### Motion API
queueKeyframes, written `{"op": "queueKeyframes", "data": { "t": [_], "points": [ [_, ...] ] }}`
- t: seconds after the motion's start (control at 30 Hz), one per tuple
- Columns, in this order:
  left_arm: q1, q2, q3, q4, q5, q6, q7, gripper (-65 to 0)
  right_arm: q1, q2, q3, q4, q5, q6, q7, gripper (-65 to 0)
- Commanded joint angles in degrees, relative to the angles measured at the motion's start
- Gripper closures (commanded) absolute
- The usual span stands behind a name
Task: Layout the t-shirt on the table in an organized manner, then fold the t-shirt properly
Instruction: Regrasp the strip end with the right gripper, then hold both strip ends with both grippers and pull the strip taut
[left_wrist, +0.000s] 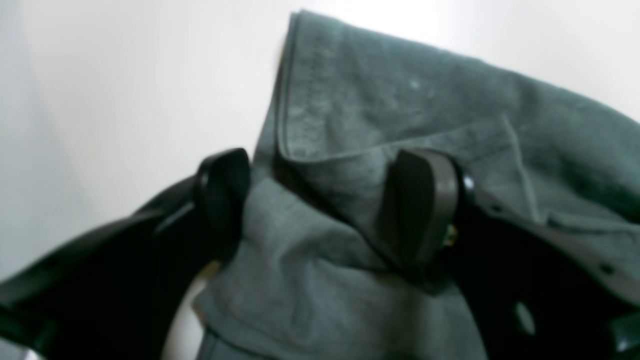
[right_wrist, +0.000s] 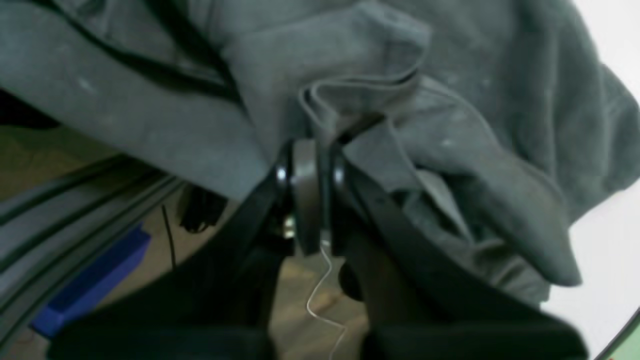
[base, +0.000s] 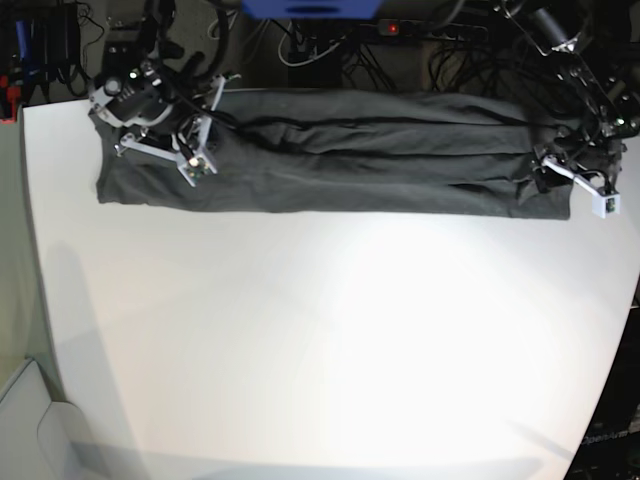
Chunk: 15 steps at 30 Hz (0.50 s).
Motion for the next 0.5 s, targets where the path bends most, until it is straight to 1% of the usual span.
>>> {"op": "queueKeyframes", "data": {
  "t": [0.0, 0.07, 0.13, 0.23, 0.3, 0.37, 0.47],
  "points": [
    [0.03, -0.34, 0.06, 0.21, 0.43, -0.27, 1.83, -44.7, 0.08, 0.13, -0.02, 0.87, 0.56, -0.05, 0.92, -3.8],
    [0.03, -0.34, 0.06, 0.21, 0.43, -2.2, 1.92, -47.8, -0.53, 0.21, 0.07, 0.87, 0.56, -0.05, 0.92, -10.4],
    [0.11, -0.43, 0.06, 0.21, 0.87, -4.84, 1.92, -53.3, -1.24, 0.3, 0.16, 1.13, 0.56, -0.05, 1.01, -17.9],
    [0.11, -0.43, 0.06, 0.29, 0.96, -5.24, 1.92, -60.8, -1.5, 1.53, 0.33, 1.13, 0.56, -0.05, 0.92, -26.6],
    [0.11, -0.43, -0.11, 0.29, 0.96, -5.24, 1.92, -63.9, -1.59, 1.8, 0.86, 1.13, 0.56, -0.05, 0.92, -31.3],
    [0.11, -0.43, -0.2, 0.29, 0.96, -5.24, 1.92, -65.0, -1.85, 2.41, 3.76, 1.13, 0.56, -0.05, 0.92, -34.3],
    [0.11, -0.43, -0.29, 0.29, 0.96, -5.24, 1.92, -65.0, -1.77, 2.5, 7.63, 1.13, 0.56, -0.05, 0.92, -34.8]
  ]
}}
